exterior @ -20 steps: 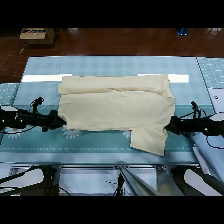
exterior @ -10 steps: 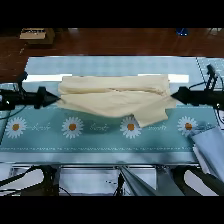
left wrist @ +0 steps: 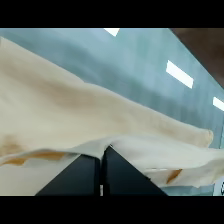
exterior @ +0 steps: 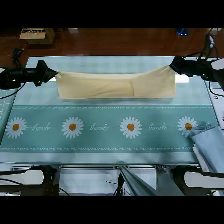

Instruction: Fold the shirts.

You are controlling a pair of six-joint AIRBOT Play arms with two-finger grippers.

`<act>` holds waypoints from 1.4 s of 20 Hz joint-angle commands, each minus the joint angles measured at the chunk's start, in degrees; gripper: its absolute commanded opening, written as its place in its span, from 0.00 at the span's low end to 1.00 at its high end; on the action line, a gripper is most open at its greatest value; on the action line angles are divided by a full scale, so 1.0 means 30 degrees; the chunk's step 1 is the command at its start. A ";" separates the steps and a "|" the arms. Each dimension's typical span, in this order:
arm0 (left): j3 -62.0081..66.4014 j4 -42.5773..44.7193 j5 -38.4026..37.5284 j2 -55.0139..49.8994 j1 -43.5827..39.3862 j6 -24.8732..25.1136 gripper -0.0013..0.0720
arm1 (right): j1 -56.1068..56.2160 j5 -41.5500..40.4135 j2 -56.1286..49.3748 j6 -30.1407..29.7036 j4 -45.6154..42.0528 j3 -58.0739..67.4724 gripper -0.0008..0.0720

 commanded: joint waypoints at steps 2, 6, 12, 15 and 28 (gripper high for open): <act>0.1537 -0.0015 0.1078 -0.2608 -0.0262 -0.0525 0.05 | 0.0080 -0.1552 -0.2696 0.0226 0.0015 0.1217 0.05; 0.2419 -0.0015 0.1086 -0.4393 -0.0335 -0.0452 0.05 | 0.0124 -0.1989 -0.3752 0.0357 0.0036 0.1217 0.05; 0.2404 0.0022 0.1064 -0.5741 -0.0656 -0.0444 0.43 | 0.0291 -0.1690 -0.3912 0.0313 0.0131 0.1239 0.24; 0.2936 0.0801 -0.0430 -0.5464 0.0699 -0.0466 0.70 | -0.0816 0.0044 -0.2353 -0.1348 -0.1078 0.1639 0.45; 0.3869 0.3446 -0.6033 -0.3621 0.2259 -0.0933 0.70 | -0.6135 0.8502 -0.5005 0.0335 0.0488 0.2310 0.77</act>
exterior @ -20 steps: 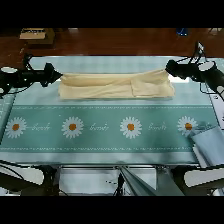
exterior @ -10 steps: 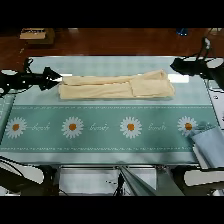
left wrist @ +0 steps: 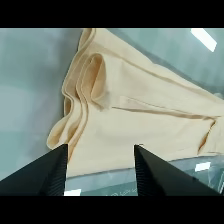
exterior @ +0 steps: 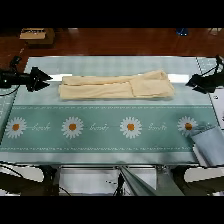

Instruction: Fold the shirts.

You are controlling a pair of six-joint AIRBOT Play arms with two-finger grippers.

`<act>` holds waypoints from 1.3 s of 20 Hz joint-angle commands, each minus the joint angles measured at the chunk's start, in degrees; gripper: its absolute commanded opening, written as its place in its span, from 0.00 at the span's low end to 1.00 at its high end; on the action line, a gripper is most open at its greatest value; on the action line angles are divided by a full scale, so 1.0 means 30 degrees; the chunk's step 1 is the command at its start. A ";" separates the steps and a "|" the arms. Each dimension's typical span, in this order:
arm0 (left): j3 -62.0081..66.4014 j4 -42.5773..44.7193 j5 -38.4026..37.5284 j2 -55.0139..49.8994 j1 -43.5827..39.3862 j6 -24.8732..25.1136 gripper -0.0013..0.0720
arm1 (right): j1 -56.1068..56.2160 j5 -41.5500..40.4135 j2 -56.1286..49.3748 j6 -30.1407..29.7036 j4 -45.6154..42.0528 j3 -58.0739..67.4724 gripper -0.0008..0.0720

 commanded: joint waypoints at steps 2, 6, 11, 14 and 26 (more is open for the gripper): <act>0.0036 0.0124 -0.0590 0.0138 -0.0707 0.0153 0.70 | -0.0699 0.1100 -0.2637 -0.1865 0.8714 0.0022 0.77; 0.0036 0.0124 -0.0211 0.0124 -0.1596 0.0204 0.70 | 0.0321 -0.0007 -0.3257 -0.2157 0.8896 0.0029 0.77; 0.0036 0.0117 0.1071 0.0124 -0.2645 0.0197 0.70 | 0.2208 -0.0619 -0.3614 -0.3096 0.9260 0.0029 0.77; 0.0036 0.0117 0.1443 0.0124 -0.3118 0.0197 0.70 | 0.3279 -0.0597 -0.4087 -0.3104 0.9275 0.0029 0.76; 0.0036 -0.4466 -0.0160 0.0168 -0.5501 0.1239 0.05 | 0.3759 0.1960 0.1953 -0.3249 0.4619 0.0029 0.05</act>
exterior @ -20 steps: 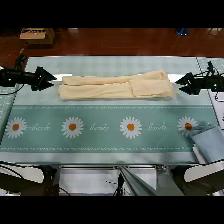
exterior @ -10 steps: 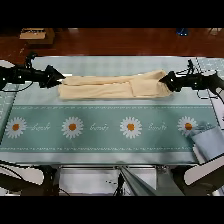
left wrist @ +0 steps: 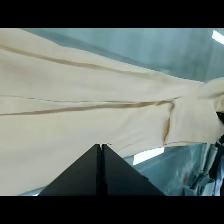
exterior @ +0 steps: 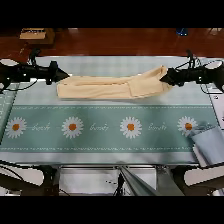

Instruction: Fold the shirts.

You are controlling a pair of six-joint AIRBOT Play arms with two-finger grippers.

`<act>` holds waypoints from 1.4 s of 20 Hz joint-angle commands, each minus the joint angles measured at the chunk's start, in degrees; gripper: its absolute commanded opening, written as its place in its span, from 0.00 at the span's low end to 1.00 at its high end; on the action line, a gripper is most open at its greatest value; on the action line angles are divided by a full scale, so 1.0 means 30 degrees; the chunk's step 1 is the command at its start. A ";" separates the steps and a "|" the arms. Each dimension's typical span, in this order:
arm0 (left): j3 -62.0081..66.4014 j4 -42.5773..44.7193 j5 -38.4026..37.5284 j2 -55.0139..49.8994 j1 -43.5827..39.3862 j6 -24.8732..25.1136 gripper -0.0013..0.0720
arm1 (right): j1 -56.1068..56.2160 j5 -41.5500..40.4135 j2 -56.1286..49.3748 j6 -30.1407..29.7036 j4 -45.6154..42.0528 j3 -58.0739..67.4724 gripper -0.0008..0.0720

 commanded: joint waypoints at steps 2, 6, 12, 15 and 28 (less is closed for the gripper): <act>-0.0022 -0.1472 -0.1129 0.0029 -0.3169 0.0627 0.05 | -0.0015 0.1515 0.3614 0.1341 -0.2994 0.0015 0.05; -0.0022 -0.1472 0.0335 0.0007 -0.7614 0.0430 0.05 | 0.0044 0.3060 0.5974 0.2572 -0.3774 0.0015 0.05; -0.0015 -0.2098 0.3220 -0.0554 -1.2327 -0.0605 0.05 | 0.0044 0.5333 0.9238 0.3570 -0.4138 0.0015 0.05; -0.0015 -0.4073 0.4503 -0.1144 -1.4047 -0.0583 0.05 | 0.0044 0.6215 1.0797 0.4444 -0.4860 0.0015 0.05; 0.0211 -1.6888 0.5399 -0.5479 -1.8003 0.3490 0.05 | 0.0044 0.7963 1.4557 0.5909 -0.6980 0.0015 0.05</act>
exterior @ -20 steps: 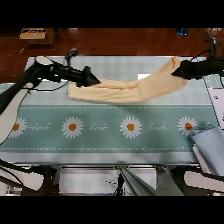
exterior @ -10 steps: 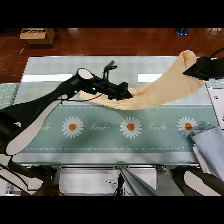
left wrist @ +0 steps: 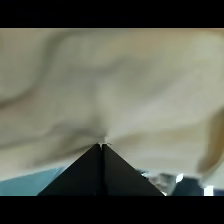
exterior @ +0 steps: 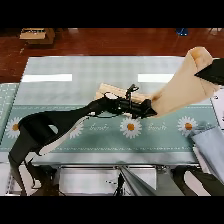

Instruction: Fold the shirts.

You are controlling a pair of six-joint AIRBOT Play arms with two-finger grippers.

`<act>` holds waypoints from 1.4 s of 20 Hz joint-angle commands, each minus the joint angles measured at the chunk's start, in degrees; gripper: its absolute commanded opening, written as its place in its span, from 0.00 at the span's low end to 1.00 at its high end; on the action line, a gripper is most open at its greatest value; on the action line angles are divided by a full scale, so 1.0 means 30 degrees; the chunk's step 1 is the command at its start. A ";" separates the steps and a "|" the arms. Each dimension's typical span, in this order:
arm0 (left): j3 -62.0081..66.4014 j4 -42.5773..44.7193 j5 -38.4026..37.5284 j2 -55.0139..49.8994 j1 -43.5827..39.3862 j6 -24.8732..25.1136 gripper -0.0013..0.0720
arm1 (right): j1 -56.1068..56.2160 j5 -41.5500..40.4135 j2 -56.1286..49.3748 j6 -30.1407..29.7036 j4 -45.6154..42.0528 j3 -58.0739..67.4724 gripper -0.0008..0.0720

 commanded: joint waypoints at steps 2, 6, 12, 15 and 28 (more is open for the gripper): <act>0.0044 -0.2943 -0.2499 0.0430 0.2120 0.3089 0.05 | 0.0007 0.0699 0.0845 0.0131 -0.2477 0.0007 0.05; -0.0874 0.0707 -0.3162 0.5209 0.7446 0.3213 0.05 | 0.0670 0.0415 0.0860 0.0131 -0.2295 -0.0007 0.05; -0.0903 0.2331 -0.5100 1.1664 1.6939 0.1967 0.05 | 0.6870 -0.3337 -0.1756 0.1654 -0.3388 -0.0423 0.05; -0.0903 0.2331 -0.6645 1.4360 2.1646 0.1100 0.05 | 0.9632 -0.6222 -0.4881 0.2295 -0.3628 -0.0423 0.05; -0.0918 0.4379 -0.9187 1.9795 2.4298 0.0619 0.05 | 1.5278 -1.8258 -1.4178 0.3016 0.4830 -0.0423 0.07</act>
